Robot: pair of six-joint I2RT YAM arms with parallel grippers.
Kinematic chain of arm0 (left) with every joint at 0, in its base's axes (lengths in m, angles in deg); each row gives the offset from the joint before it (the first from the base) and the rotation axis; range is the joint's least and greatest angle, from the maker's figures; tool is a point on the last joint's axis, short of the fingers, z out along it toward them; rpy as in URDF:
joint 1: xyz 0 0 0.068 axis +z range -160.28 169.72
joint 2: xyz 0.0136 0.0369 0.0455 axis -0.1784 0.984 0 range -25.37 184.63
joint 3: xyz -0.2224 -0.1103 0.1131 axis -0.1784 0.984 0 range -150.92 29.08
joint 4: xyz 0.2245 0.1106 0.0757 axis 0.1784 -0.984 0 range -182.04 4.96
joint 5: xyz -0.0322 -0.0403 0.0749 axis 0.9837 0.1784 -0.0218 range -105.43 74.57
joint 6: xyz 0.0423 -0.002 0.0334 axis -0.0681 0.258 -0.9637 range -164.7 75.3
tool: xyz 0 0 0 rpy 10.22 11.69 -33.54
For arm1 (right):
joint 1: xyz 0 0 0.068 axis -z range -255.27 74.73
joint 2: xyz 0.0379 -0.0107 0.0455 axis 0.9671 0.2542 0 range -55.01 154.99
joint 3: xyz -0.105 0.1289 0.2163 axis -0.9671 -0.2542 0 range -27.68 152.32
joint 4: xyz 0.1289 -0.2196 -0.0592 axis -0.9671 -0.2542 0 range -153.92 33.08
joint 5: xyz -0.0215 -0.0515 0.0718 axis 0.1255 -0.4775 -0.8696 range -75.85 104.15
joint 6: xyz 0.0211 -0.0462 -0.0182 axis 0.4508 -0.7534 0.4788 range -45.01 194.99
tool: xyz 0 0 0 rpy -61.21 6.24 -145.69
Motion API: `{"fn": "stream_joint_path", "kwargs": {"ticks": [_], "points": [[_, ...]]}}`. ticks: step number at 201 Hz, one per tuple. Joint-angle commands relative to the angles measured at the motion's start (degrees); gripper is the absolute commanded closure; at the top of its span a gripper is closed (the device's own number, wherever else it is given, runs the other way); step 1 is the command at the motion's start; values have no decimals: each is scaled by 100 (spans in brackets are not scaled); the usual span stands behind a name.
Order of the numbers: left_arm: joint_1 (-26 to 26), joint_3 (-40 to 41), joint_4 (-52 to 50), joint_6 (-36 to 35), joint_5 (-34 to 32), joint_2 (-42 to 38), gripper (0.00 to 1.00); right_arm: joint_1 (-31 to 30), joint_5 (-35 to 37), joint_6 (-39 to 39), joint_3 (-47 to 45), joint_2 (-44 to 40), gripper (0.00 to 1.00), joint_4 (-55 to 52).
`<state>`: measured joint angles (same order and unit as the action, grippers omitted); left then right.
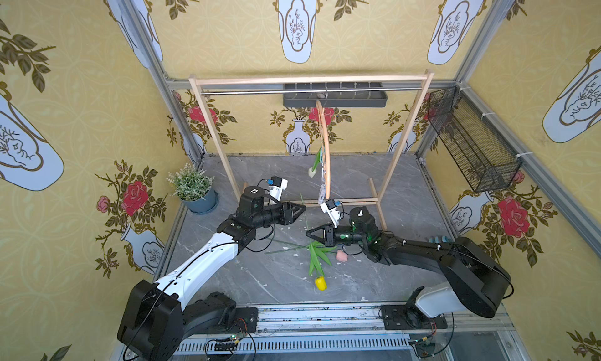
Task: Dry the flowers on a clothes hanger
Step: Pick up the flower at the center of the board, then open the clamp at the hanger.
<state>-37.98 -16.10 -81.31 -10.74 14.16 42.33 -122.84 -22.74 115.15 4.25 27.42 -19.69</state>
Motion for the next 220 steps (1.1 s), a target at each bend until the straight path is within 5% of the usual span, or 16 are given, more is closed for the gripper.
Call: {"fn": "stream_joint_path", "kwargs": {"ticks": [1,46,96,140,220], "points": [[84,-269,-132,-287,-806,75,52,25,230,-178,-133,-208,100,-372],[222,-1061,71,-533,-682,637,48,477,764,-468,-428,-1113,100,-1752],[455,-1745,576,-1031,-420,1208,40,2170,721,-1083,263,-1917,100,-3308],[695,-1937,1297,-991,154,1573,36,2892,21,-1777,1822,-767,100,-3649],[955,-1942,2410,-899,1288,2180,33,2847,-631,-2651,4178,793,100,-4251]]}}
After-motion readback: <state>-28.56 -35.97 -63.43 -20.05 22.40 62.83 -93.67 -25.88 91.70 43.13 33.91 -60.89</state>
